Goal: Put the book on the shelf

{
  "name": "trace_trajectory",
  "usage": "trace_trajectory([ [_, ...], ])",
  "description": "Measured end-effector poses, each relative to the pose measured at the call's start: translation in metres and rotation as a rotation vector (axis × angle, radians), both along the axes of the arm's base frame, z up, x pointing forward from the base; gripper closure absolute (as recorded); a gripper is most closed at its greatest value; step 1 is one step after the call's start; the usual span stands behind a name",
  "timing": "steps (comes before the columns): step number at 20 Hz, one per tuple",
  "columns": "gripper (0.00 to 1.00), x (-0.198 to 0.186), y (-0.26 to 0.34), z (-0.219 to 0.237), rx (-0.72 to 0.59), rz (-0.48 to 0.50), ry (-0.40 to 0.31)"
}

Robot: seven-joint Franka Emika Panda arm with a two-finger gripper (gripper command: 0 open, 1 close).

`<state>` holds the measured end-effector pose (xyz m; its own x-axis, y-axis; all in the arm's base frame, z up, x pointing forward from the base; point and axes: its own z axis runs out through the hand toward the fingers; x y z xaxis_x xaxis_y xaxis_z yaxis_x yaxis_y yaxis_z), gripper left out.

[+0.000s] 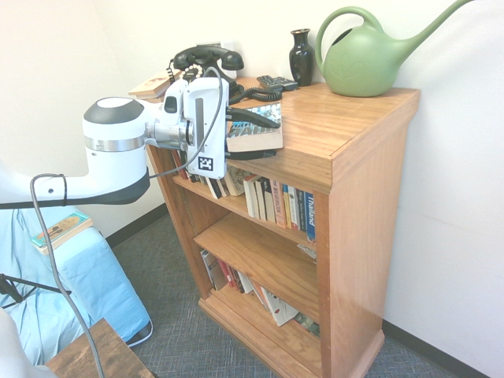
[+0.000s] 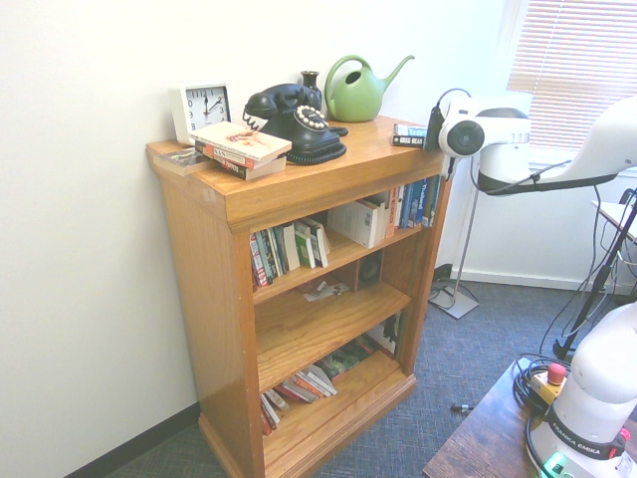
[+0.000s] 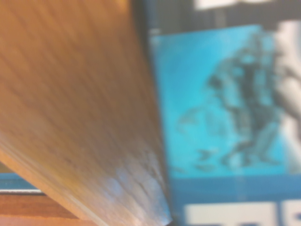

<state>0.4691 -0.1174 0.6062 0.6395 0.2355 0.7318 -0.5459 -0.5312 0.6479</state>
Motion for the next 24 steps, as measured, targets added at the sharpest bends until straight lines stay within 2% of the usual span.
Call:
trace_trajectory([
  [13,1.00,-0.003,0.009,0.007,0.038,-0.018,-0.014],
  [16,1.00,-0.018,0.014,0.027,0.159,-0.068,-0.052],
  [20,1.00,-0.070,0.038,0.066,0.381,-0.133,-0.110],
  [24,1.00,-0.132,0.073,0.050,0.638,-0.178,-0.082],
])
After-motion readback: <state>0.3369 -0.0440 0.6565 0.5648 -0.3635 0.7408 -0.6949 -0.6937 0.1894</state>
